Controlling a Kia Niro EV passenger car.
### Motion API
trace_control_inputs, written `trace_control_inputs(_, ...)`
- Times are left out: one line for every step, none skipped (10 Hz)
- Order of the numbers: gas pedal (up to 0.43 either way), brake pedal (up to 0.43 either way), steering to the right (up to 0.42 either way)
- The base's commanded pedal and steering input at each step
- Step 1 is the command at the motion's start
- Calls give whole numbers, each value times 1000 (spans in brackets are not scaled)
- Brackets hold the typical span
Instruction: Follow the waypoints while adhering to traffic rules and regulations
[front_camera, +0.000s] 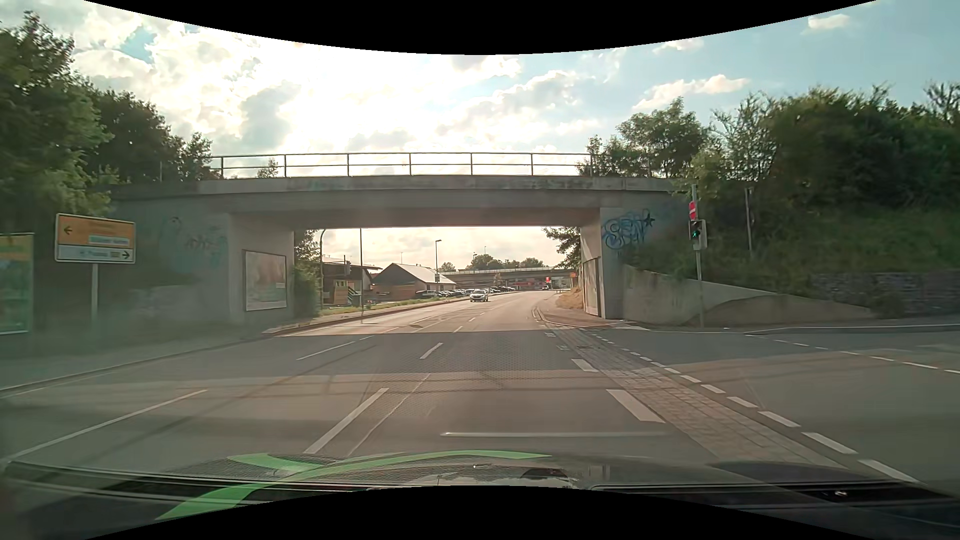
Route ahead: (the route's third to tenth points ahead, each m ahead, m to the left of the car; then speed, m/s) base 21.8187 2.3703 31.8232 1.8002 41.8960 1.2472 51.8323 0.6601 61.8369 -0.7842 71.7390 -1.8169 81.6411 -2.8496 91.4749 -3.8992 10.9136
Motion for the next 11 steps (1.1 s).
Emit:
trace_control_inputs(118, 0, -5)
trace_control_inputs(118, 0, -5)
trace_control_inputs(130, 0, -4)
trace_control_inputs(150, 0, -3)
trace_control_inputs(150, 0, -1)
trace_control_inputs(150, 0, 2)
trace_control_inputs(150, 0, 4)
trace_control_inputs(150, 0, 4)
trace_control_inputs(150, 0, 4)
trace_control_inputs(157, 0, 4)
trace_control_inputs(157, 0, 5)
